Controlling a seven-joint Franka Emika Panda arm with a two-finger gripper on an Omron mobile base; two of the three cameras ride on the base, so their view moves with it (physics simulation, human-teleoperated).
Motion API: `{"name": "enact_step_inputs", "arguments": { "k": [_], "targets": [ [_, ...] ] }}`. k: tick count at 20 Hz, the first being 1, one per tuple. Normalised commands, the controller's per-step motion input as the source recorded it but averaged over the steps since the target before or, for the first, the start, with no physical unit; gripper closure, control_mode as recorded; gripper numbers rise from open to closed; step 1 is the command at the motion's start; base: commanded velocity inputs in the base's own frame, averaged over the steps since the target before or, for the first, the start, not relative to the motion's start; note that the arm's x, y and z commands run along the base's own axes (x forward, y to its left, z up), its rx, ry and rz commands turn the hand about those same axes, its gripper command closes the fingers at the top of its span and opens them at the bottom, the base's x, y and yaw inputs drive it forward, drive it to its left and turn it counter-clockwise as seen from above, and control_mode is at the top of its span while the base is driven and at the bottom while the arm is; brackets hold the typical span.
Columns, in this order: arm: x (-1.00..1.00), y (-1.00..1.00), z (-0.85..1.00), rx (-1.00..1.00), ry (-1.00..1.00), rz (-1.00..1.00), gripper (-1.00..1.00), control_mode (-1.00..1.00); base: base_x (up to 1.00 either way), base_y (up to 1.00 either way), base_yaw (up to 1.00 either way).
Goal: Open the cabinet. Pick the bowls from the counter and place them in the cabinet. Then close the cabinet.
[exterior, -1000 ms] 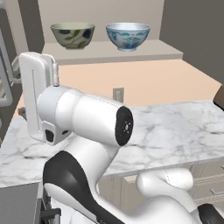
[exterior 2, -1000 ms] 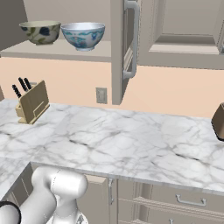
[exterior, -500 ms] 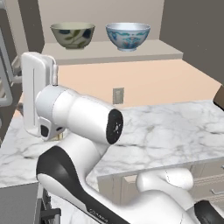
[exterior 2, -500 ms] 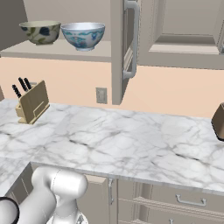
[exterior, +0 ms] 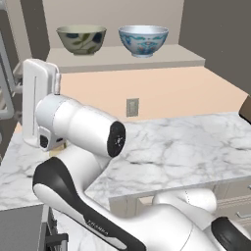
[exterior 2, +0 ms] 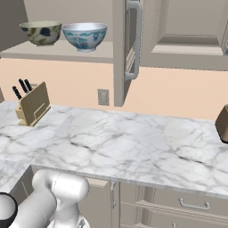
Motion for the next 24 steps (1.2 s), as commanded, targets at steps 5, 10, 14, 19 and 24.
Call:
{"name": "enact_step_inputs", "arguments": {
  "k": [5, 10, 14, 19, 24],
  "targets": [
    [0.2, 0.07, -0.07, 0.01, 0.0, 0.0, -1.0, -1.0, 0.0, 0.0, 0.0],
    [0.14, 0.1, -0.02, 0.0, 0.0, -0.01, -1.0, -1.0, 0.0, 0.0, 0.0],
    [0.23, 0.01, -0.01, 0.0, 0.0, -0.04, -1.0, -1.0, 0.0, 0.0, 0.0],
    [0.81, 0.05, -0.26, -0.06, 0.03, -0.32, -1.0, -1.0, 0.0, 0.0, 0.0],
    [1.0, -0.06, -0.46, -0.06, 0.09, -0.41, -1.0, -1.0, 0.0, 0.0, 0.0]
  ]
}}
